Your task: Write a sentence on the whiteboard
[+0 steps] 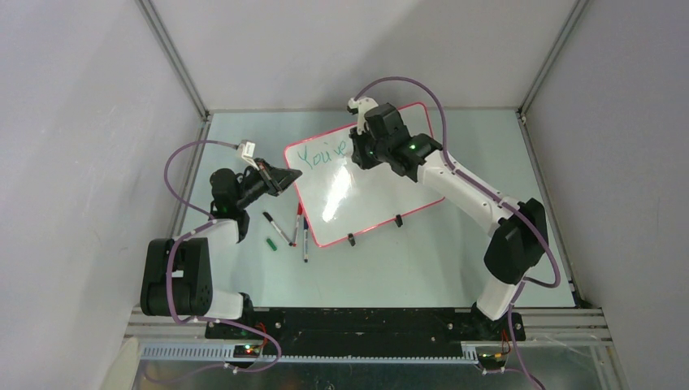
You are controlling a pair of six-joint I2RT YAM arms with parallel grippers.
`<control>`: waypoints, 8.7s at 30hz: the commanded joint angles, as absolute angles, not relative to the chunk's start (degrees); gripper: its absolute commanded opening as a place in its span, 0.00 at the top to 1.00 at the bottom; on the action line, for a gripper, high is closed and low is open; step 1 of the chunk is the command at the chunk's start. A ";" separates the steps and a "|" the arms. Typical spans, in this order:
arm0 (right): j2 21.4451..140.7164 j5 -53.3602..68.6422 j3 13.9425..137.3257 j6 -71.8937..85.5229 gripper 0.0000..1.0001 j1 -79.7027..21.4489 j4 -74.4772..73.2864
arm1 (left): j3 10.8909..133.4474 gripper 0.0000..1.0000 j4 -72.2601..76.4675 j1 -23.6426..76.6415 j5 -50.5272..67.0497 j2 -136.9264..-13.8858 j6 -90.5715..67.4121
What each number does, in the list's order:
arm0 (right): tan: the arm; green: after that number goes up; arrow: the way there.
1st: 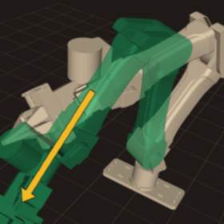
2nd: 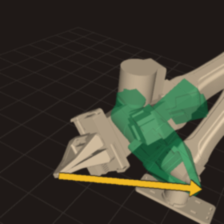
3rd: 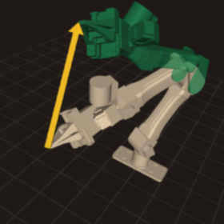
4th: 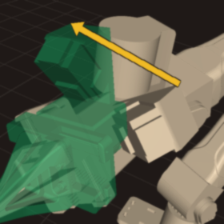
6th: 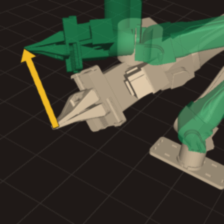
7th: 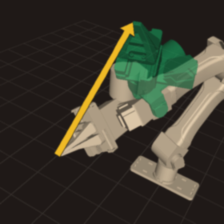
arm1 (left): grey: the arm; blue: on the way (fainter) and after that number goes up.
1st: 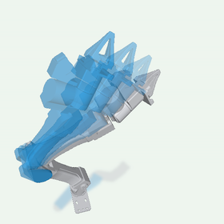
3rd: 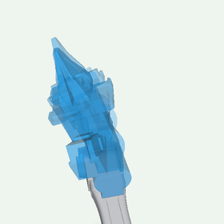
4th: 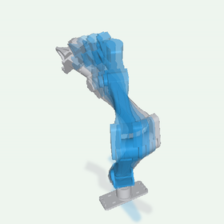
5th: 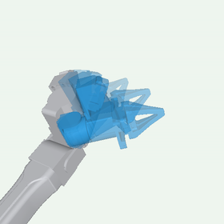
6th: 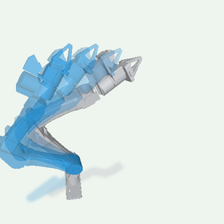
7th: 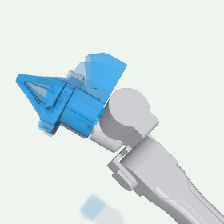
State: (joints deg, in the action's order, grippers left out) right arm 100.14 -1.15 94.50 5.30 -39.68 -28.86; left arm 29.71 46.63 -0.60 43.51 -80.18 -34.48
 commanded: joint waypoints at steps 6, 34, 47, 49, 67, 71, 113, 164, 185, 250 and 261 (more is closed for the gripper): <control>97.25 -4.38 94.38 5.51 1.00 -38.33 -28.37 | 28.07 1.00 38.94 0.18 37.37 -82.18 -23.64; 82.67 3.25 78.84 13.08 1.00 -13.60 -16.65 | 28.04 1.00 38.70 0.18 36.30 -82.25 -23.69; 98.28 22.76 81.34 22.41 1.00 5.40 -19.61 | 28.14 0.92 38.58 0.18 35.13 -82.26 -23.99; 101.41 27.62 82.72 22.49 1.00 6.58 -20.74 | 28.10 0.91 38.58 0.18 35.21 -82.20 -23.93; 99.02 45.53 65.87 25.85 1.00 6.93 -13.90 | 29.21 0.80 37.07 0.18 35.08 -82.69 -23.62; 95.01 45.17 61.13 27.29 1.00 7.16 -10.84 | 29.63 0.81 35.17 0.59 34.48 -82.02 -22.26; 72.43 5.14 67.72 17.62 1.00 -17.85 -15.27 | 29.43 0.71 32.48 2.01 34.35 -79.92 -19.60; 90.96 -11.62 91.73 3.92 1.00 -37.04 -27.35 | 22.09 0.96 38.68 0.35 38.59 -77.00 -25.20; 88.09 -9.49 86.65 3.86 1.00 -41.85 -26.51 | 21.38 1.00 39.11 0.34 37.14 -76.56 -25.53; 94.13 -11.39 87.15 5.29 1.00 -53.25 -23.73 | 20.63 0.99 36.93 1.58 30.48 -74.52 -25.40; 93.48 -19.54 88.32 3.77 1.00 -51.52 -27.68 | 20.82 0.99 36.53 1.58 30.59 -74.49 -25.47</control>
State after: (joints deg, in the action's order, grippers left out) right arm 95.98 -16.78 86.35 4.21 -52.90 -26.83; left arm 21.30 40.97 1.87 36.58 -74.22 -28.03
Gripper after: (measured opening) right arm 0.133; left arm 0.197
